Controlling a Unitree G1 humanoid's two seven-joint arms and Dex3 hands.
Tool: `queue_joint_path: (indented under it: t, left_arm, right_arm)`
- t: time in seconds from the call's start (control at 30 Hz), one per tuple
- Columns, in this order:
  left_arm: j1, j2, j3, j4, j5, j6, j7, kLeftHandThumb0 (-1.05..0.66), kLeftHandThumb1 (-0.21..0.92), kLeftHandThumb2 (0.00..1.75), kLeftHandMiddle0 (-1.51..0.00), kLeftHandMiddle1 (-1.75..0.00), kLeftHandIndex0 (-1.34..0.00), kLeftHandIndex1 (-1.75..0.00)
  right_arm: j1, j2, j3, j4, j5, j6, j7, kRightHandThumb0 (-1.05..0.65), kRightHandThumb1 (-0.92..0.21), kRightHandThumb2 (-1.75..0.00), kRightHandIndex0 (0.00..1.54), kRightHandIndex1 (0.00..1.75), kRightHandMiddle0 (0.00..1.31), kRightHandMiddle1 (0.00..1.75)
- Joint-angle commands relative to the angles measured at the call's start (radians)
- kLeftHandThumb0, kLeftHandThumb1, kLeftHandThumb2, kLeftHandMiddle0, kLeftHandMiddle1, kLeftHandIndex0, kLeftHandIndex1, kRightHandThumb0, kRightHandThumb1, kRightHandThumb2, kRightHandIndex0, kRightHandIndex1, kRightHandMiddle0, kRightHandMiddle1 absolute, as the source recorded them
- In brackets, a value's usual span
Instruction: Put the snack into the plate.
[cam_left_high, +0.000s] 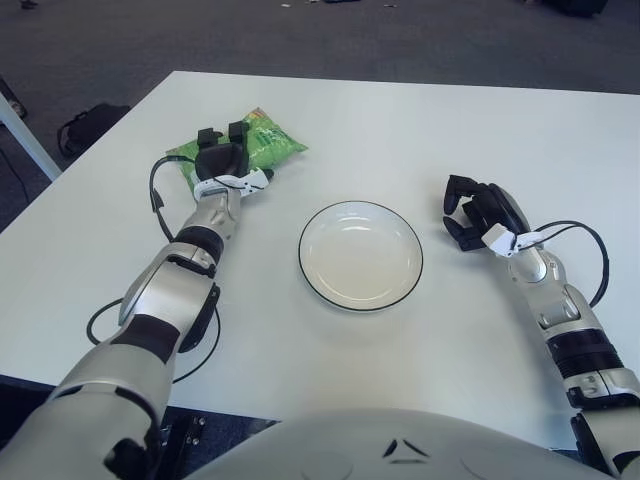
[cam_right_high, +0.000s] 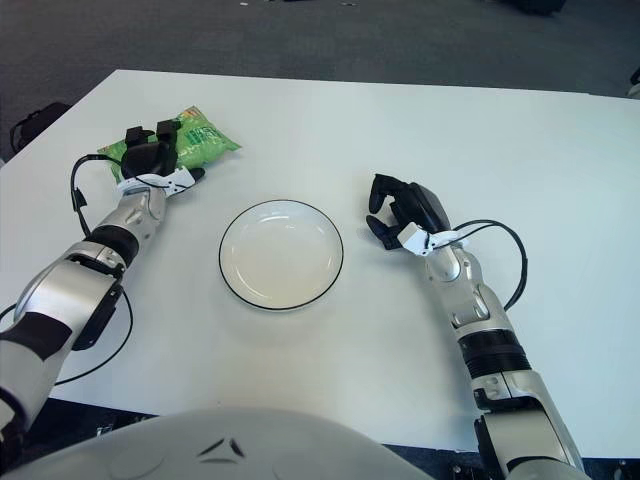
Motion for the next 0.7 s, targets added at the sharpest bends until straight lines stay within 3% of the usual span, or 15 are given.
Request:
queue_joint_path:
  t: [0.0, 0.07, 0.2, 0.67]
  left_arm:
    - [0.043, -0.006, -0.015, 0.042, -0.017, -0.017, -0.006, -0.03, 0.26, 1.32, -0.44, -1.72, -0.45, -1.71]
    - [0.039, -0.007, -0.016, 0.039, -0.025, -0.033, 0.004, -0.01, 0.15, 1.42, -0.64, -1.57, -0.58, -1.73]
    - [0.032, -0.002, -0.029, 0.031, -0.03, -0.056, 0.015, 0.0, 0.02, 1.55, -0.83, -1.47, -0.7, -1.74]
    - [0.004, 0.04, -0.003, -0.036, -0.121, -0.185, -0.084, 0.0, 0.03, 1.6, -0.85, -1.59, -0.63, -1.75]
  right_arm:
    - [0.1, 0.001, 0.055, 0.076, -0.036, 0.072, 0.074, -0.55, -0.17, -1.49, 1.34, 1.75, 0.74, 1.75]
    - [0.098, -0.001, 0.056, 0.079, -0.033, 0.067, 0.081, -0.54, -0.18, -1.49, 1.34, 1.75, 0.73, 1.75]
    - [0.095, -0.001, 0.055, 0.083, -0.024, 0.064, 0.095, -0.54, -0.19, -1.48, 1.33, 1.75, 0.73, 1.75]
    - [0.075, -0.003, 0.061, 0.125, -0.02, 0.032, 0.103, -0.53, -0.2, -1.46, 1.32, 1.75, 0.71, 1.75]
